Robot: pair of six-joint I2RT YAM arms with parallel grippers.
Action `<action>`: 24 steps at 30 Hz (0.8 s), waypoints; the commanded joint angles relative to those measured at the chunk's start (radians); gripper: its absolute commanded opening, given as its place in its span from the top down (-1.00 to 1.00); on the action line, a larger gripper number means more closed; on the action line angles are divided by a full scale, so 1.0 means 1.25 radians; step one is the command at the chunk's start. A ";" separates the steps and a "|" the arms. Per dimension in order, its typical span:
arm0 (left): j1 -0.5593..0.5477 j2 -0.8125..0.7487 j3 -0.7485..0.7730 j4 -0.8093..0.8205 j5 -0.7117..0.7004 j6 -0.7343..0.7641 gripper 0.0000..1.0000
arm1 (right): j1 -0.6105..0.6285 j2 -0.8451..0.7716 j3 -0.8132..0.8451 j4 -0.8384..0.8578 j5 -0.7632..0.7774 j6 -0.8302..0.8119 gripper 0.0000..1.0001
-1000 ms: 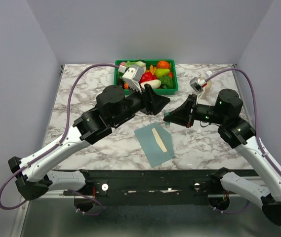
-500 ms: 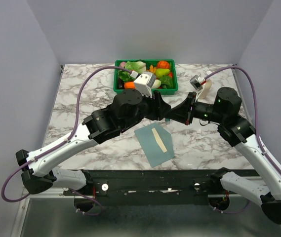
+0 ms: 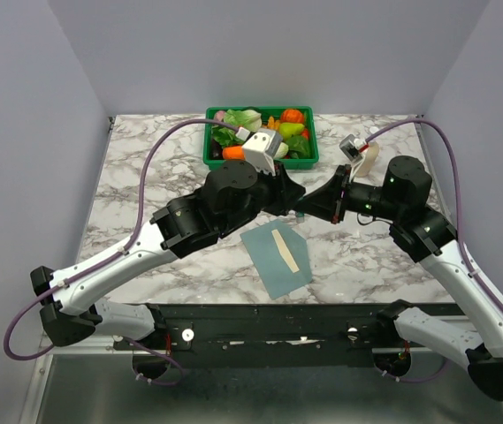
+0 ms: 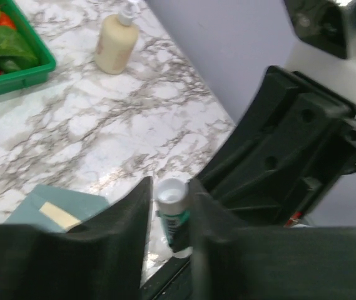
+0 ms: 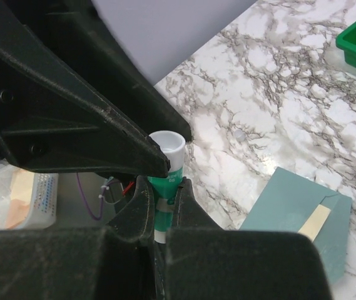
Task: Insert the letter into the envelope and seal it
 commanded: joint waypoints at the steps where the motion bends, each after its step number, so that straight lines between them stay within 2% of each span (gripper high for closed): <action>1: -0.004 0.007 -0.005 0.018 -0.018 0.000 0.73 | 0.004 -0.008 0.014 -0.002 0.002 -0.010 0.99; 2: -0.003 0.006 -0.009 0.020 -0.014 -0.004 0.99 | 0.005 -0.011 0.014 -0.002 0.005 -0.011 0.99; 7: 0.000 -0.044 -0.083 0.072 0.032 0.002 1.00 | 0.004 -0.018 0.019 -0.006 -0.014 -0.027 0.99; 9: 0.012 -0.066 -0.142 0.105 0.112 0.010 1.00 | 0.004 -0.016 0.023 -0.013 -0.028 -0.043 0.99; 11: 0.024 -0.112 -0.196 0.195 0.239 0.007 1.00 | 0.004 -0.016 0.029 -0.012 -0.069 -0.055 0.99; 14: 0.034 -0.167 -0.294 0.322 0.369 0.012 1.00 | 0.004 -0.017 0.039 -0.009 -0.142 -0.072 0.99; 15: 0.034 -0.178 -0.332 0.362 0.451 0.014 1.00 | 0.004 -0.021 0.039 -0.003 -0.163 -0.075 0.99; 24: 0.035 -0.214 -0.390 0.498 0.713 0.067 1.00 | 0.004 -0.039 0.026 0.068 -0.361 -0.033 0.99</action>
